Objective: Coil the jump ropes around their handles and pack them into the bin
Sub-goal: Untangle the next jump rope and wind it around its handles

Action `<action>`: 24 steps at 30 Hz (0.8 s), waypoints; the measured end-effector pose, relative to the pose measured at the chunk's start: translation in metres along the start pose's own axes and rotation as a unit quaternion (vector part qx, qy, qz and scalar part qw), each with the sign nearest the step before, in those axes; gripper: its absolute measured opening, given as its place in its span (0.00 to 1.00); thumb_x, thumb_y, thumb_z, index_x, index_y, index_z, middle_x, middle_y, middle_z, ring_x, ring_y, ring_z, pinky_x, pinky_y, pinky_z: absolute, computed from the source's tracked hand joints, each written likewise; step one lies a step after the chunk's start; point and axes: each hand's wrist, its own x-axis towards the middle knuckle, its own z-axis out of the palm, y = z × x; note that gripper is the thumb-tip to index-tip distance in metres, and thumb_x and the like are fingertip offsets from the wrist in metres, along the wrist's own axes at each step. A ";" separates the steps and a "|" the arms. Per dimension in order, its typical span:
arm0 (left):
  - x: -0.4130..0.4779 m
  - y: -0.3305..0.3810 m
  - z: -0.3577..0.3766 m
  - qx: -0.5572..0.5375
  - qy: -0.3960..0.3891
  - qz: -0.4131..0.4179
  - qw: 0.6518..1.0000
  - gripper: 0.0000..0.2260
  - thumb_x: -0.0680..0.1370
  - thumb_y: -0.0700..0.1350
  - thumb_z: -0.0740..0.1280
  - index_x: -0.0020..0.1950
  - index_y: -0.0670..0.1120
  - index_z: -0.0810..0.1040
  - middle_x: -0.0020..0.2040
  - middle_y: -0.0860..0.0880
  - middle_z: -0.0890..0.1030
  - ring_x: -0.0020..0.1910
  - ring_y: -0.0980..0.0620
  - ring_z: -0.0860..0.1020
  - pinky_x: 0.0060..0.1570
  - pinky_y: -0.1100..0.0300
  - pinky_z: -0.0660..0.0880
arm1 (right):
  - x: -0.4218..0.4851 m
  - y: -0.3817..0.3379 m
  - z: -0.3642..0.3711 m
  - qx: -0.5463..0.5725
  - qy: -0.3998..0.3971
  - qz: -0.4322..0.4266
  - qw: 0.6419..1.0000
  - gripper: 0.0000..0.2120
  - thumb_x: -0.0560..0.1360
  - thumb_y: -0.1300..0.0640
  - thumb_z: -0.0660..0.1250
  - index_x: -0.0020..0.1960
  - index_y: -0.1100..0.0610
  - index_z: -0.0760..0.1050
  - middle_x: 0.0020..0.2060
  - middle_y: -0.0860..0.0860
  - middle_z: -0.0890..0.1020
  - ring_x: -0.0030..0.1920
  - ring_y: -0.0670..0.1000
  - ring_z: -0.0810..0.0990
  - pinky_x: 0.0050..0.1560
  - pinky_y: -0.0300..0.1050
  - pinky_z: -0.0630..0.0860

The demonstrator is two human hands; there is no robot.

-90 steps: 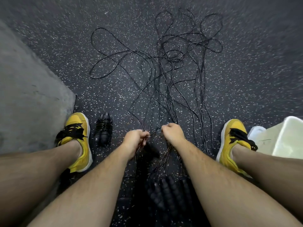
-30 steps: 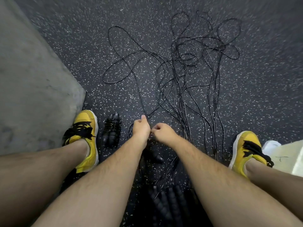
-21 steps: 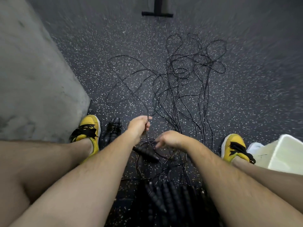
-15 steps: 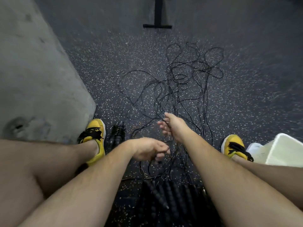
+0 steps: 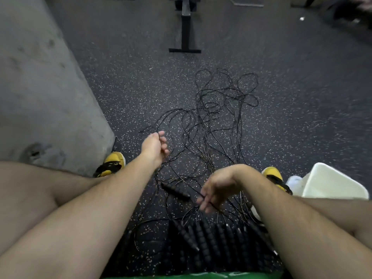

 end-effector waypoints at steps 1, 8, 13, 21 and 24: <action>-0.005 0.007 0.000 0.030 -0.052 0.016 0.998 0.13 0.85 0.39 0.53 0.58 0.42 0.78 0.36 0.51 0.72 0.25 0.56 0.65 0.26 0.61 0.64 | 0.001 -0.002 -0.002 0.049 0.071 -0.041 0.995 0.14 0.79 0.70 0.56 0.62 0.63 0.73 0.53 0.57 0.85 0.53 0.54 0.84 0.60 0.50 0.78; -0.072 0.029 -0.014 0.392 -0.420 -0.034 0.818 0.10 0.84 0.38 0.59 0.50 0.45 0.78 0.38 0.49 0.77 0.36 0.52 0.73 0.40 0.58 0.70 | -0.032 -0.088 0.001 0.294 0.299 -0.308 0.854 0.19 0.82 0.49 0.63 0.64 0.63 0.74 0.48 0.54 0.86 0.50 0.54 0.84 0.55 0.50 0.80; -0.102 0.057 -0.002 0.376 -0.346 0.046 0.858 0.05 0.81 0.36 0.63 0.53 0.43 0.77 0.44 0.48 0.81 0.42 0.51 0.80 0.49 0.54 0.75 | -0.074 -0.140 0.010 0.172 0.419 -0.338 0.825 0.13 0.85 0.54 0.57 0.55 0.60 0.77 0.38 0.51 0.80 0.34 0.48 0.77 0.35 0.43 0.75; -0.130 0.134 0.065 0.387 -0.086 0.406 0.823 0.56 0.70 0.54 0.79 0.80 0.58 0.37 0.78 0.50 0.51 0.53 0.48 0.78 0.57 0.54 0.74 | -0.192 -0.187 0.044 -0.108 0.530 -0.428 0.724 0.13 0.82 0.52 0.61 0.46 0.50 0.83 0.40 0.43 0.84 0.43 0.44 0.79 0.40 0.43 0.76; -0.127 0.161 0.083 0.387 -0.112 0.416 0.815 0.57 0.70 0.60 0.77 0.80 0.57 0.36 0.78 0.50 0.62 0.61 0.47 0.78 0.61 0.52 0.75 | -0.217 -0.194 0.050 -0.156 0.516 -0.460 0.706 0.12 0.81 0.52 0.63 0.45 0.49 0.84 0.38 0.43 0.83 0.39 0.47 0.78 0.44 0.49 0.79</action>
